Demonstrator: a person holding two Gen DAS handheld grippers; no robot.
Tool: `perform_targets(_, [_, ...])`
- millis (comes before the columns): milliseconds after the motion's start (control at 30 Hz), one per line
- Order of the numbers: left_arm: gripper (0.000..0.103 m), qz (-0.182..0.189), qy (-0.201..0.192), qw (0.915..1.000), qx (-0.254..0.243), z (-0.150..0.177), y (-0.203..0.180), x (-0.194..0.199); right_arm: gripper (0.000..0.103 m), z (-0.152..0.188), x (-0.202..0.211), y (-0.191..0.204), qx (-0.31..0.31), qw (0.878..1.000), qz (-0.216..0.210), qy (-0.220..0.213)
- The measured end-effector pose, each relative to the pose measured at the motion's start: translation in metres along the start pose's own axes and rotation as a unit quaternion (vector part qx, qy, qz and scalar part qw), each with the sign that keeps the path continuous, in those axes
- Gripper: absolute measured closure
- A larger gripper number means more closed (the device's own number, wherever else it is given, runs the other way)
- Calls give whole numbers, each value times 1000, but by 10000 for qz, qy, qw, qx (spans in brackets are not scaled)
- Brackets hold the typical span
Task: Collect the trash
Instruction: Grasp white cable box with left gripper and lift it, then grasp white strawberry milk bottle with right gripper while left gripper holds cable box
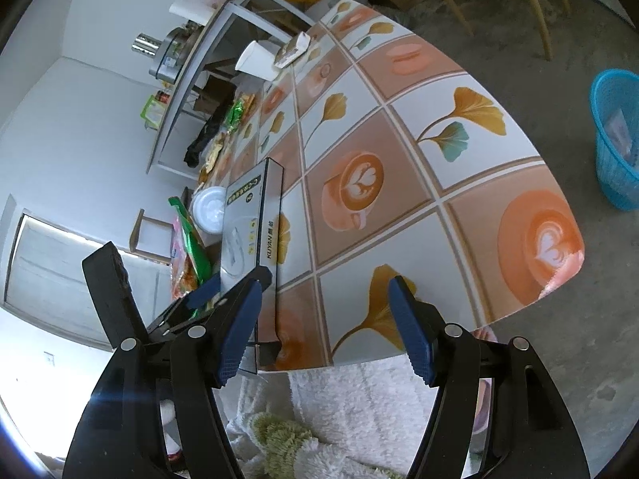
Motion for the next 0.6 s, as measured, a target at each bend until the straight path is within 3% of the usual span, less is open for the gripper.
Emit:
perform_targets(133, [9,166,181,9996,108,5,3,-8,39,-7,2,8,207,9996,191,-69])
perform_targets(300, [11,449,96,9988,143,8,8,-3,39,-31,3,47,902,9956,220,-97])
perform_targets(500, [11,643,52,9976,252,16,14,4,39,-66,-42,122,2183,9749,74,422])
perform_targets(600, [12,717,21,9970,299,22,17,8,47,-80,-84,151,2683,9595,223,827])
Point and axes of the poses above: each gripper's, at about its wrist camera, not at the fingertips, and x roughly against the way its jaws point, y to its left, z to its underside, the point moved 5 cm from there along -x, roughly the way its jaws point
